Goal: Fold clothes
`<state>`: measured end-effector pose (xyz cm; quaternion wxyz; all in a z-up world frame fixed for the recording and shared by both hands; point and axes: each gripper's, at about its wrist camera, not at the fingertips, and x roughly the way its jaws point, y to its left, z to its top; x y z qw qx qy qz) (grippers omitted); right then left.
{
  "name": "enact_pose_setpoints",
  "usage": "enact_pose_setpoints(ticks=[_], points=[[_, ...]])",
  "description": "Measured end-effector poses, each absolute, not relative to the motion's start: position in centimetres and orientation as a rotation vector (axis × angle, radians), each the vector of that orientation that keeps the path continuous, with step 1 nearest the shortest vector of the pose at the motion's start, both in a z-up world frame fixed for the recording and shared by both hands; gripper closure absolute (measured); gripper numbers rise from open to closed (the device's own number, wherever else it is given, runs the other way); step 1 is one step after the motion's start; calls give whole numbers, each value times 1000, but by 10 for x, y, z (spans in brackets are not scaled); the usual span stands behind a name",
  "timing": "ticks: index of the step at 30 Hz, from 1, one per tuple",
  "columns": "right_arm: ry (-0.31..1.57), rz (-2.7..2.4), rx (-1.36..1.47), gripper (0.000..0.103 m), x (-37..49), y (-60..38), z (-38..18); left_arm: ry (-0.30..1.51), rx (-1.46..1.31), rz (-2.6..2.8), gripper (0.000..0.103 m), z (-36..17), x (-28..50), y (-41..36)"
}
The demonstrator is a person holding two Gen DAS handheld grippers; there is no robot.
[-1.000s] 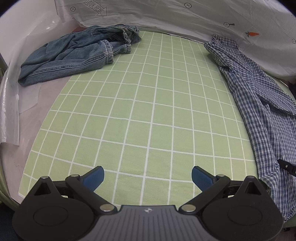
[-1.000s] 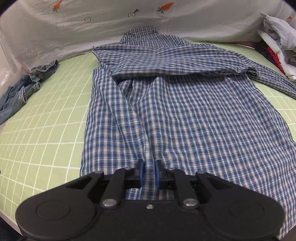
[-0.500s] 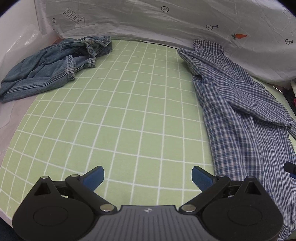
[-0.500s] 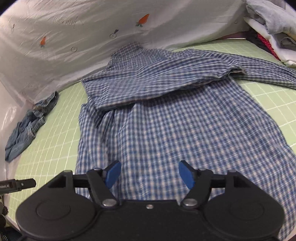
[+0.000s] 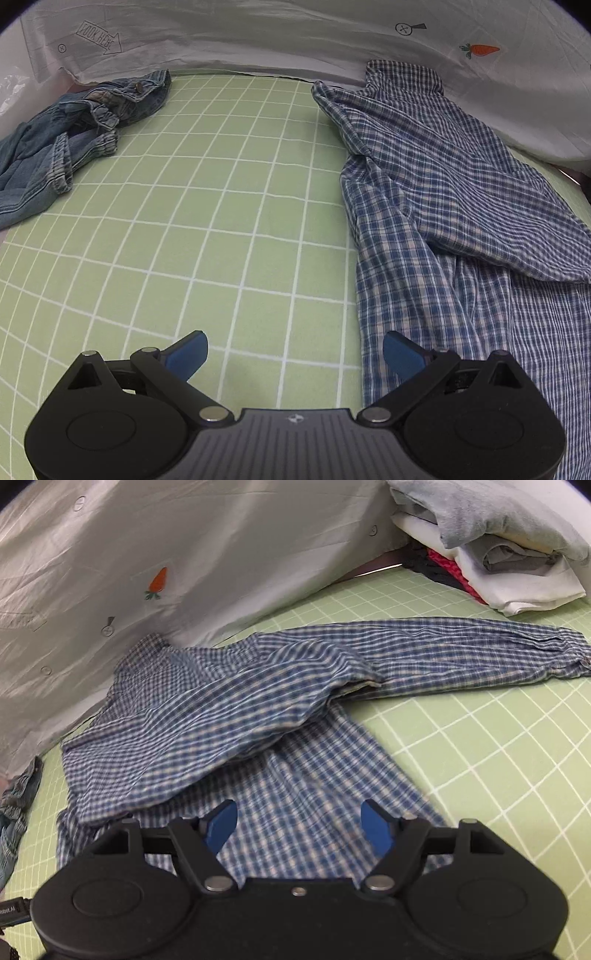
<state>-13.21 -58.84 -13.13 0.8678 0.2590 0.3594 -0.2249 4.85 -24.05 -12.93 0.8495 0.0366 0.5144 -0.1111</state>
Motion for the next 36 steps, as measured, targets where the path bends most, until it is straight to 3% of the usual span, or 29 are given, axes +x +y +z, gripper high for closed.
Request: enact_pose_setpoints(ticks=[11,14,16,18,19,20,23,31,36], points=[[767,-596,407,27,-45,-662,-141,1096,162,-181,1,-151,120,-280],[786,-563,383,32,-28,-677,-148,1092,161,-182,0,-152,128,-282],[799,-530,411,41,-20,-687,-153,1095,160,-191,0,-153,132,-282],[823,-490,438,66,-12,-695,-156,1097,154,-193,0,-153,134,-282],[826,-472,436,72,-8,-697,-157,1100,148,-193,0,-153,135,-282],[821,-458,410,89,-5,-696,-154,1103,142,-192,0,-154,136,-281],[760,-447,354,99,0,-695,-136,1110,135,-192,0,-154,138,-281],[499,-553,336,99,-4,-713,-69,1057,72,-164,0,-137,156,-270],[585,-645,385,99,-3,-742,-93,1033,-18,-188,0,-128,182,-267]])
